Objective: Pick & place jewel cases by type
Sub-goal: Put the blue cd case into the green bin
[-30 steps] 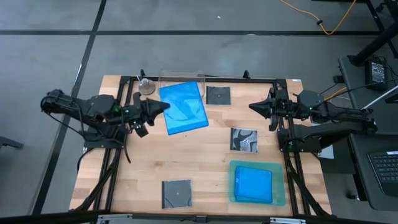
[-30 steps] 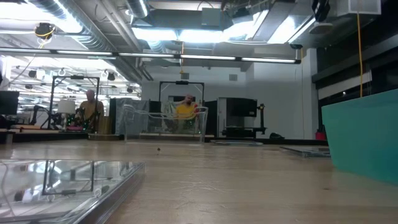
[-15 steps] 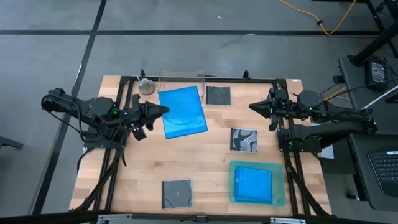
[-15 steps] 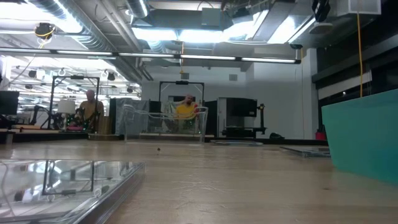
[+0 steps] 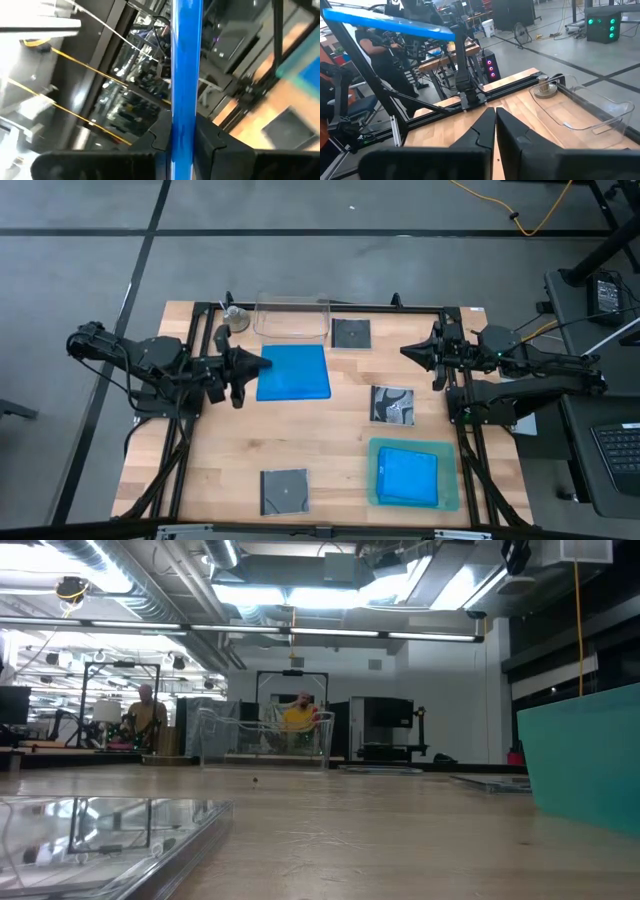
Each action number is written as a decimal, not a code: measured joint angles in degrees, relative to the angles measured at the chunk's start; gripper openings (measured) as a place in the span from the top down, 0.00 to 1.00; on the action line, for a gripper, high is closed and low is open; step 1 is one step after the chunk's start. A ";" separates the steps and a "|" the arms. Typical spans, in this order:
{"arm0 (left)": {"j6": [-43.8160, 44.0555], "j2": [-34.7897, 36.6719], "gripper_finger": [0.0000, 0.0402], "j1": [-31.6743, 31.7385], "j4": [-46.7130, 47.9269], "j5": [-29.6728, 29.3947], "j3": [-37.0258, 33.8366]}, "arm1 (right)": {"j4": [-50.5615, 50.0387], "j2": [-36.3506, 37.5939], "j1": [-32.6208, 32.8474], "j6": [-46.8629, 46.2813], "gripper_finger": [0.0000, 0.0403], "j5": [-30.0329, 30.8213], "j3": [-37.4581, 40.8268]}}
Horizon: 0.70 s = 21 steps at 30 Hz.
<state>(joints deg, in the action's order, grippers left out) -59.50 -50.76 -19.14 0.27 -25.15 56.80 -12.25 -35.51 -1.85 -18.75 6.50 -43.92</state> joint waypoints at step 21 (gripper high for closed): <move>37.29 0.00 0.91 0.60 -0.01 -1.07 0.00 | 4.57 -0.02 0.02 7.16 0.97 -2.32 0.00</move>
<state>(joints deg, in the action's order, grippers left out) -22.21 -50.76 -18.55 0.27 -26.23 56.80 -7.69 -35.53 -1.83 -11.59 4.18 -43.92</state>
